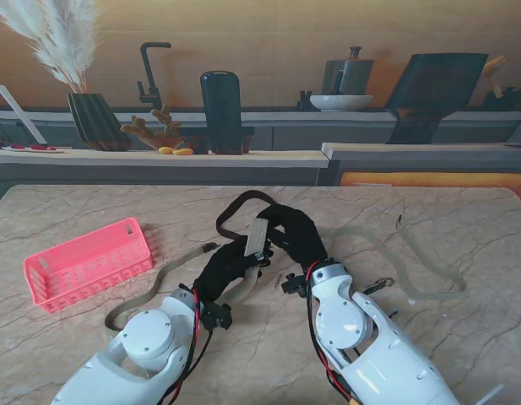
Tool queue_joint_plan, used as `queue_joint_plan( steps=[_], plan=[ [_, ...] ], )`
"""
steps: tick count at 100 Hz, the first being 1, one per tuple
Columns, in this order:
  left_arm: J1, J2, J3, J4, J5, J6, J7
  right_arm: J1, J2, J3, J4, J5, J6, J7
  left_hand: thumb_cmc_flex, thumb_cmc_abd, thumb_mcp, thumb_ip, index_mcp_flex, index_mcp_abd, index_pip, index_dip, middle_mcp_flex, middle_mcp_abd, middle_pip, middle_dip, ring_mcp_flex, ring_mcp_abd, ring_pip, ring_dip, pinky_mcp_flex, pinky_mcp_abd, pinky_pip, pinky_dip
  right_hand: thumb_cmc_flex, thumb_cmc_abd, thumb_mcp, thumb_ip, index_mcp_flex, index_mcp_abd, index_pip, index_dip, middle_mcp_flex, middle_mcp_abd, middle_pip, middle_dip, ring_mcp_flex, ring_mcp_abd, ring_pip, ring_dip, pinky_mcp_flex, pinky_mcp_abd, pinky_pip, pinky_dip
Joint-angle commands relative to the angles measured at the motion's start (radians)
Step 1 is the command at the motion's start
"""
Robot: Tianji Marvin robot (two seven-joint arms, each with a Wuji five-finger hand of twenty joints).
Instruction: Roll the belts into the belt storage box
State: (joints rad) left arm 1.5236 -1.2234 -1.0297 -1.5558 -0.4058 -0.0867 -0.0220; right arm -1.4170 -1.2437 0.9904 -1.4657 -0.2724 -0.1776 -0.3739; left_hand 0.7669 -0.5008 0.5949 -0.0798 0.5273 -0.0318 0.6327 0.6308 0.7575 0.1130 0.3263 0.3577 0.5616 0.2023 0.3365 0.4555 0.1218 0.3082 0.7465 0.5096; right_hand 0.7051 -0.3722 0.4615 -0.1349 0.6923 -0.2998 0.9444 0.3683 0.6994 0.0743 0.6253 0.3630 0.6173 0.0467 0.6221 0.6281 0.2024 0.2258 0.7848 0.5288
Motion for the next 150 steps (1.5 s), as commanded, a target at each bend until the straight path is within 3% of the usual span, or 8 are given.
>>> queue_joint_plan(
  steps=[1,20,48,70,92,107,122,150],
  plan=[
    [0.006,-0.003,0.003,-0.008,-0.008,0.000,-0.016,0.000,-0.013,-0.006,0.000,0.001,0.002,-0.013,0.075,-0.062,-0.026,-0.043,0.022,-0.055,0.206,0.116,0.042,-0.019,0.038,0.025,0.039,-0.028,0.032,0.025,0.015,0.004,0.046,0.006,0.027,0.090,0.012,0.019,-0.016,-0.128,0.038,0.011,-0.033,-0.011,0.014,0.001,-0.038,-0.040,0.007,-0.006,-0.018,-0.038,-0.015,0.027],
    [0.010,-0.009,0.002,-0.017,0.018,0.020,0.026,-0.002,-0.017,-0.005,0.006,-0.015,0.004,-0.040,0.175,-0.015,-0.080,-0.025,0.014,-0.050,0.372,0.200,0.205,-0.013,0.123,0.175,0.171,0.012,0.195,0.075,0.087,-0.023,0.187,0.010,0.030,0.099,-0.001,0.026,-0.028,-0.130,0.043,0.010,-0.040,-0.011,0.030,0.001,-0.043,-0.041,0.020,-0.005,-0.019,-0.041,-0.009,0.032],
    [0.017,-0.018,-0.007,-0.032,0.013,0.066,0.063,-0.022,-0.016,0.014,0.002,-0.045,-0.009,-0.074,0.285,0.126,-0.121,-0.024,0.094,0.049,0.275,-0.028,0.304,0.021,0.119,0.193,0.239,0.050,0.302,0.077,0.130,-0.022,0.279,0.009,0.033,0.107,-0.013,0.032,-0.040,-0.136,0.050,0.010,-0.041,-0.015,0.045,0.002,-0.042,-0.045,0.035,-0.005,-0.021,-0.045,0.000,0.033],
    [0.012,-0.019,-0.006,-0.032,0.035,0.084,0.075,-0.030,-0.014,0.030,0.003,-0.073,-0.002,-0.090,0.273,0.100,-0.068,-0.039,0.189,0.159,0.289,-0.175,0.378,0.083,0.222,0.086,0.353,0.098,0.428,0.085,0.233,-0.014,0.356,0.025,0.039,0.111,-0.017,0.035,-0.044,-0.132,0.055,0.008,-0.025,-0.028,0.054,0.001,-0.039,-0.043,0.041,-0.007,-0.021,-0.042,0.006,0.032],
    [0.014,-0.017,-0.008,-0.035,0.039,0.078,0.071,-0.035,-0.004,0.044,-0.006,-0.083,0.034,-0.065,0.324,0.184,-0.178,-0.046,0.135,0.155,0.307,-0.061,0.335,0.072,0.345,0.192,0.345,0.088,0.528,0.211,0.221,0.000,0.372,0.035,0.067,0.113,-0.003,0.042,-0.088,-0.050,0.053,-0.001,-0.022,-0.014,0.060,0.001,-0.045,-0.033,0.048,-0.009,-0.030,-0.035,0.016,0.029],
    [0.020,-0.014,-0.016,-0.043,0.037,0.075,0.065,-0.040,0.010,0.056,-0.014,-0.112,0.043,-0.032,0.373,0.245,-0.289,-0.039,0.098,0.177,0.310,0.015,0.312,0.068,0.440,0.305,0.358,0.082,0.601,0.320,0.224,0.008,0.379,0.049,0.006,-0.009,0.128,0.032,-0.229,0.086,-0.043,-0.018,-0.079,0.025,0.060,-0.003,-0.069,-0.015,0.040,-0.022,-0.033,-0.027,0.029,0.012],
    [0.025,-0.017,-0.021,-0.051,0.028,0.082,0.076,-0.043,0.028,0.071,-0.016,-0.157,0.031,0.003,0.345,0.268,-0.334,-0.038,0.118,0.206,0.338,0.032,0.361,0.043,0.517,0.352,0.429,0.078,0.657,0.347,0.276,0.026,0.420,0.066,-0.072,-0.074,0.287,0.098,-0.269,0.177,-0.241,0.093,-0.131,0.038,0.042,-0.010,-0.085,-0.014,0.011,-0.034,-0.034,-0.026,0.030,0.007],
    [0.039,-0.023,-0.031,-0.074,-0.010,0.101,0.097,-0.027,0.047,0.080,0.015,-0.242,-0.038,0.010,0.242,0.199,-0.272,0.012,0.150,0.209,0.400,0.044,0.397,0.035,0.566,0.348,0.469,0.084,0.695,0.332,0.306,0.033,0.458,0.063,-0.062,-0.075,0.344,0.098,-0.323,0.208,-0.302,0.107,-0.150,0.028,0.006,-0.026,-0.076,-0.027,-0.038,-0.061,-0.011,-0.035,0.017,0.004]
  ],
)
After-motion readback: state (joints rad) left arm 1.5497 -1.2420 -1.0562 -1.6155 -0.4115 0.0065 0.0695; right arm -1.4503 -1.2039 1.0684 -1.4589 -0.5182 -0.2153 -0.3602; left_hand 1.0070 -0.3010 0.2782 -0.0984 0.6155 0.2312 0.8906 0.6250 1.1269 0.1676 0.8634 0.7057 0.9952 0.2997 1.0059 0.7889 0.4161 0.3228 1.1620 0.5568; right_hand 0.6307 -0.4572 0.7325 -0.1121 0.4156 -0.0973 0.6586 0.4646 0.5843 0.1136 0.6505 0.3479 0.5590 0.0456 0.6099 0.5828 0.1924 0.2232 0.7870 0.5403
